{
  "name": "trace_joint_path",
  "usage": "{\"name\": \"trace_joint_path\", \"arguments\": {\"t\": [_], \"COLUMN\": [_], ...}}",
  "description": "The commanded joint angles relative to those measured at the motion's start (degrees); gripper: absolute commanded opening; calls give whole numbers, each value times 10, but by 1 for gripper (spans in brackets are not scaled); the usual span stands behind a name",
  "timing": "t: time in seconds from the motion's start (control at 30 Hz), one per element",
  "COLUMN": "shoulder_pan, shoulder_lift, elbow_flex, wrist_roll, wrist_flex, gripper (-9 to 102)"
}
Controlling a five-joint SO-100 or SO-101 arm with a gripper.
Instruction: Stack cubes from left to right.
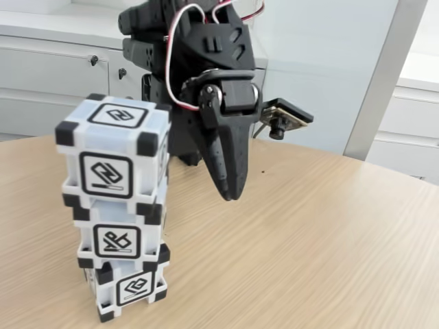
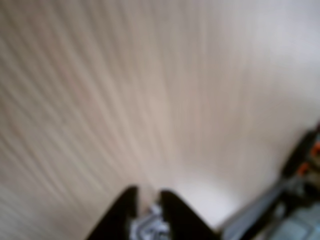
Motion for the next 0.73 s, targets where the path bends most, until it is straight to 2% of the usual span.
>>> {"name": "trace_joint_path", "arguments": {"t": [0.0,0.7], "shoulder_pan": [5,11], "shoulder_lift": [0,-2], "elbow_flex": [0,-6], "wrist_roll": [4,18], "wrist_flex": [-10,-1], "gripper": [0,0]}}
